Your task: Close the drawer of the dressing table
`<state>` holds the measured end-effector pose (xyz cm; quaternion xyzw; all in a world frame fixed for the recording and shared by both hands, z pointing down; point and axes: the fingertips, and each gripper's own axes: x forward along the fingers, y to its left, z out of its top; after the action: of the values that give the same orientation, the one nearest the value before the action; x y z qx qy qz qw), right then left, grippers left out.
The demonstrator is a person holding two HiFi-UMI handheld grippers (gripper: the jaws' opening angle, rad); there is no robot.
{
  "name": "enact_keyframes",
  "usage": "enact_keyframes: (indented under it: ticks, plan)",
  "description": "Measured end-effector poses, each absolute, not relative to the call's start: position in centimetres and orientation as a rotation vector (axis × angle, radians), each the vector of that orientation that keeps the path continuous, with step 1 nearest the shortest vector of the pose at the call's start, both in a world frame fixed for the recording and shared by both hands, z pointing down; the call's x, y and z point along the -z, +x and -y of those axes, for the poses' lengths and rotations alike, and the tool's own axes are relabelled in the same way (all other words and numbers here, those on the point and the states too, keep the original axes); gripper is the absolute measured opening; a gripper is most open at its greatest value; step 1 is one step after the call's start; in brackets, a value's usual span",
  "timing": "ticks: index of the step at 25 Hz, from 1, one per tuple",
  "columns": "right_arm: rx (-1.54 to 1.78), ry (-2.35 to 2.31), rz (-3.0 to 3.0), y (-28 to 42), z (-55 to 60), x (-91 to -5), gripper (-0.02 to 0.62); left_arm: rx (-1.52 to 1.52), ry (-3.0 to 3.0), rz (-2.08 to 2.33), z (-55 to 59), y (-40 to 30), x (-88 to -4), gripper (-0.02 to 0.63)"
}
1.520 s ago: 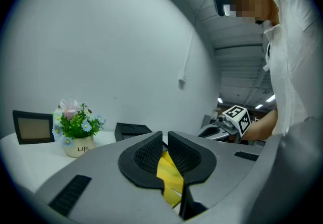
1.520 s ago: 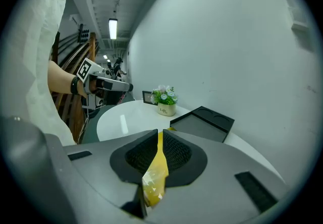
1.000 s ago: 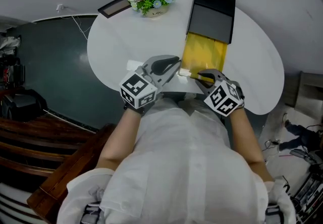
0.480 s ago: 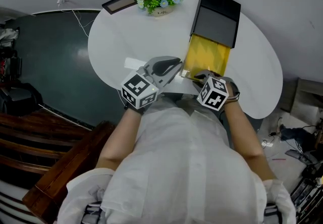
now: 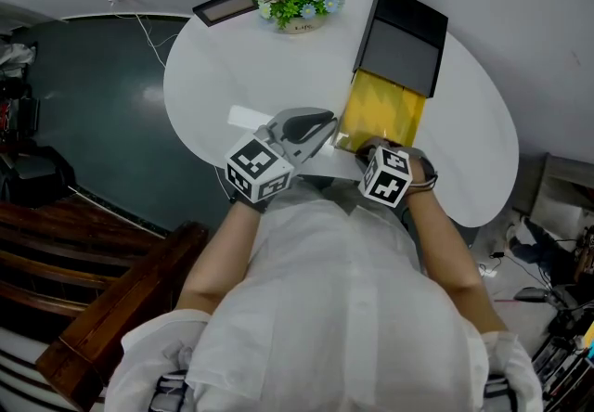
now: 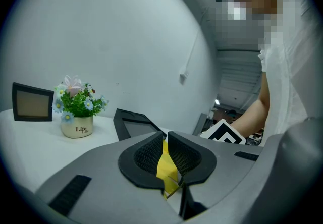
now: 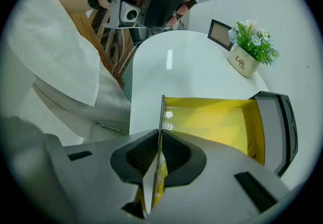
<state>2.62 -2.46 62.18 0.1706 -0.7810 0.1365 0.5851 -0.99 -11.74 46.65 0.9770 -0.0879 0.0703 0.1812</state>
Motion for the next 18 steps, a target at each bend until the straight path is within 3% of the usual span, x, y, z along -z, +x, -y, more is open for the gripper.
enact_keyframes:
  ticks: [18]
  plan:
    - [-0.324,0.432,1.834,4.2,4.5,-61.5,0.023,-0.195,2.752,0.3,13.2,-0.3,-46.3,0.044]
